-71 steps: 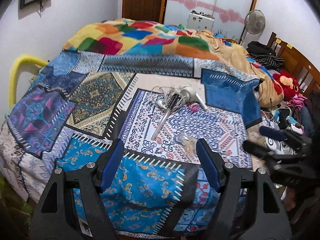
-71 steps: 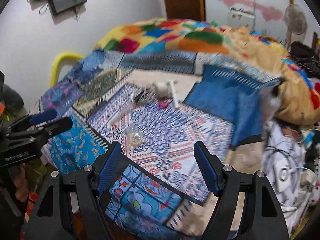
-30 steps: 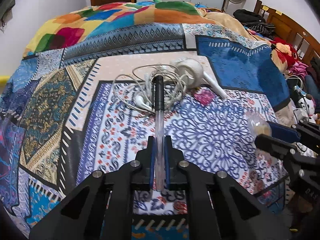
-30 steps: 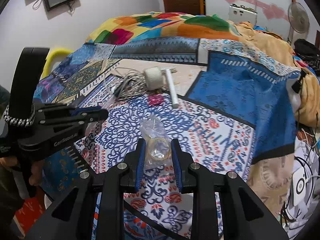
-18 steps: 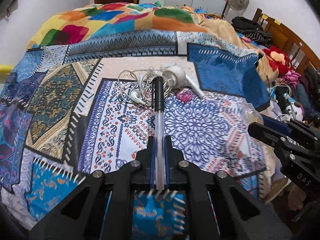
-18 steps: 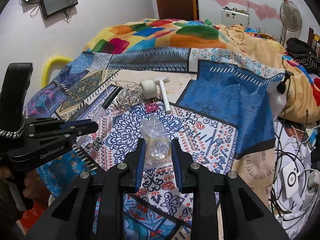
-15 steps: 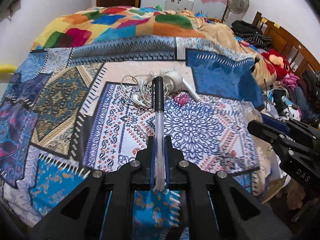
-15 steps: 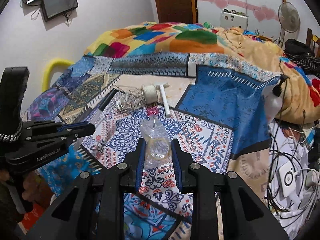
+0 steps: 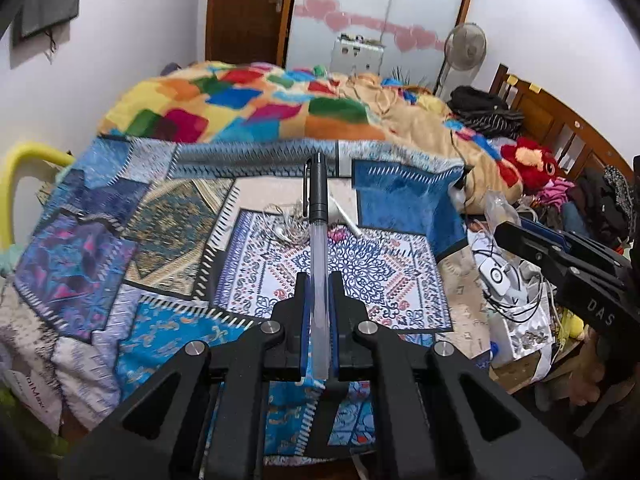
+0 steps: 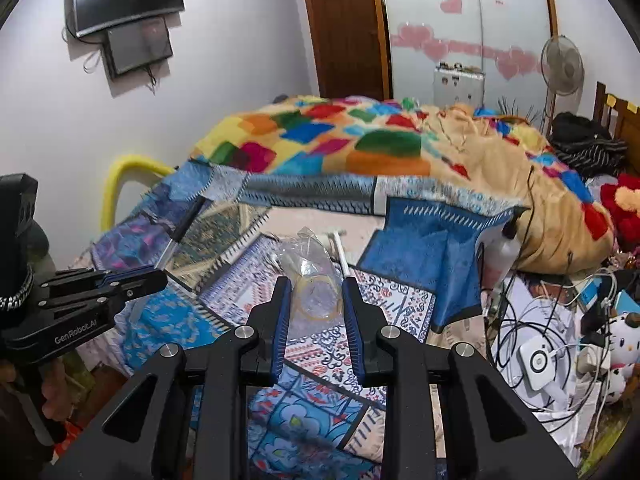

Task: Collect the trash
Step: 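Carry the pen and plastic bag in both grippers over the white bin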

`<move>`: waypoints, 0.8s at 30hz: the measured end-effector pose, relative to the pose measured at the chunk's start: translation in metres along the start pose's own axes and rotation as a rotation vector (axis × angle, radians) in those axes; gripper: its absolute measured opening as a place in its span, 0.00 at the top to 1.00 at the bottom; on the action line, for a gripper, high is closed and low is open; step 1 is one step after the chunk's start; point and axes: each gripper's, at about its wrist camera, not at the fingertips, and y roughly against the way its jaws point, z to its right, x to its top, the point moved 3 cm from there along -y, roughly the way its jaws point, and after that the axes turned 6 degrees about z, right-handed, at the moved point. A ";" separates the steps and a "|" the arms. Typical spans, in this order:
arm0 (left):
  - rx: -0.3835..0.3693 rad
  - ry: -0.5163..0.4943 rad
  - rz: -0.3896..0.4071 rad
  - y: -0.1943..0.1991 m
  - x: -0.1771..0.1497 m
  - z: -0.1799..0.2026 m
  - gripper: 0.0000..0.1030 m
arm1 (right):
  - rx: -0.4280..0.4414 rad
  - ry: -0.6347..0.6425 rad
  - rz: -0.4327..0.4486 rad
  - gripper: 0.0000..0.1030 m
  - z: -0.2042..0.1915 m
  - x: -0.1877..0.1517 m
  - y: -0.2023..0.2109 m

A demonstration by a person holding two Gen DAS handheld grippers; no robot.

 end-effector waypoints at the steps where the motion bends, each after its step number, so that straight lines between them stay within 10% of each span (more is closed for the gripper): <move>1: 0.001 0.001 0.015 0.014 0.001 0.001 0.93 | 0.003 0.001 0.013 0.77 -0.004 0.003 0.009; 24: 0.145 0.084 0.139 0.196 -0.070 -0.054 0.93 | 0.121 0.084 0.091 0.77 -0.114 -0.010 0.110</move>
